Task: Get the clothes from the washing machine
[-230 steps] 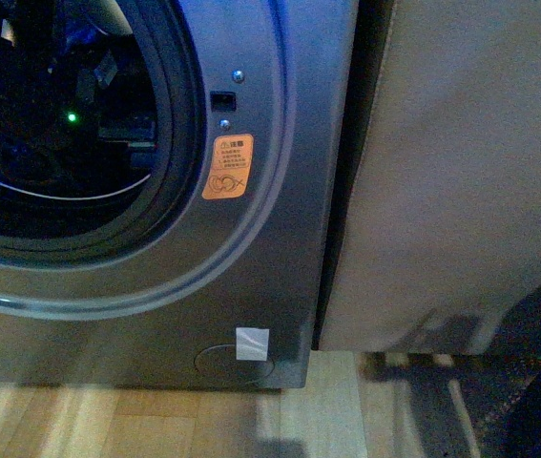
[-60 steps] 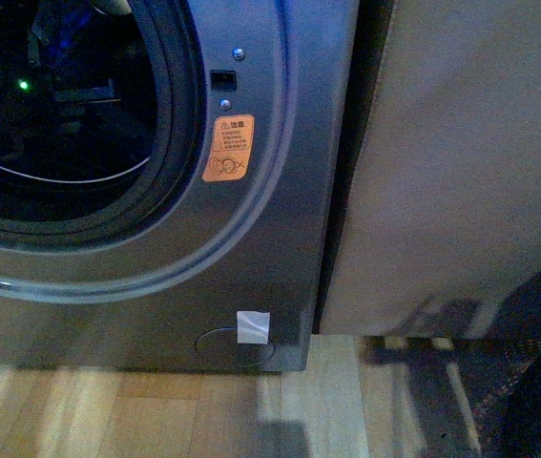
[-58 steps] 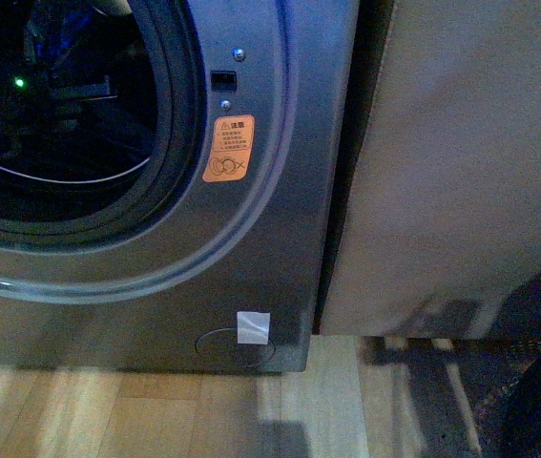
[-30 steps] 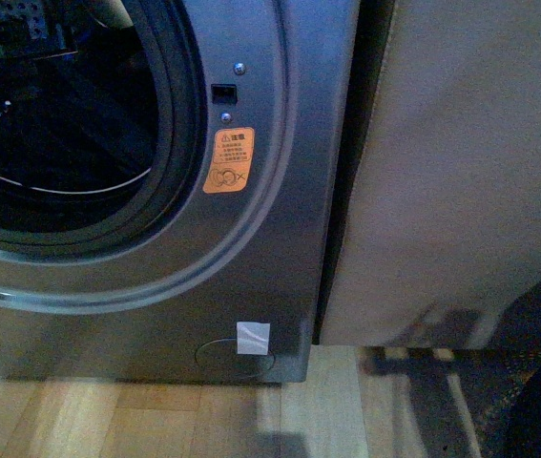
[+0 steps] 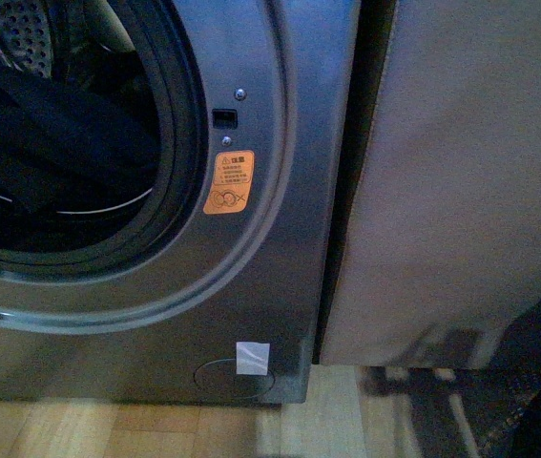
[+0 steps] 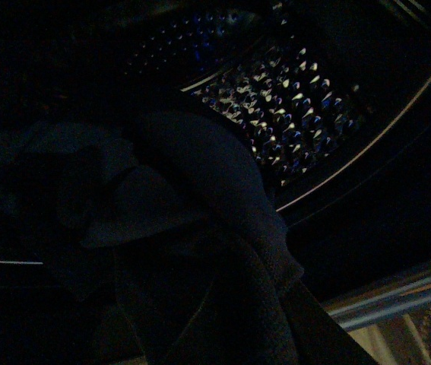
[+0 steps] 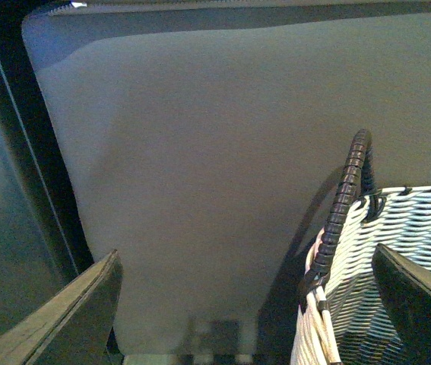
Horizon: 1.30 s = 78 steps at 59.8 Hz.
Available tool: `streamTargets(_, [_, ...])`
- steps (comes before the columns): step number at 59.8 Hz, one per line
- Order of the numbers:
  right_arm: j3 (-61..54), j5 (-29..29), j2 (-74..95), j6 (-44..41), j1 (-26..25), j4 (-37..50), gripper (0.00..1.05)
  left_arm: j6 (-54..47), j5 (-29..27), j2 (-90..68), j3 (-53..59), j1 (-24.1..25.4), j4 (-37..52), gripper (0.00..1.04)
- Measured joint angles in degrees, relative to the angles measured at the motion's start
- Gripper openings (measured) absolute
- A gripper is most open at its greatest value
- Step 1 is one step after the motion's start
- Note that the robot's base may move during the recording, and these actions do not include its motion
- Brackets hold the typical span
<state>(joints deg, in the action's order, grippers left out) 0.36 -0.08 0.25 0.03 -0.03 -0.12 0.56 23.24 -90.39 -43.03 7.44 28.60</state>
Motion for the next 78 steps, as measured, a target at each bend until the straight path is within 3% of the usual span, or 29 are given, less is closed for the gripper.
streamTargets(21, [0.00, 0.00, 0.00, 0.00, 0.00, 0.00, 0.97, 2.54, 8.94, 20.85, 6.45, 3.48, -5.66, 0.05])
streamTargets(44, [0.00, 0.00, 0.00, 0.00, 0.00, 0.00, 0.97, 5.95, 14.95, 35.71, 4.04, 3.54, -10.86, 0.05])
streamTargets(57, [0.00, 0.00, 0.00, 0.00, 0.00, 0.00, 0.97, 6.86, 14.25, 36.44, -5.64, -0.66, -12.17, 0.05])
streamTargets(78, [0.00, 0.00, 0.00, 0.00, 0.00, 0.00, 0.97, 7.08, 7.06, 27.82, -26.51, -16.92, -18.12, 0.05])
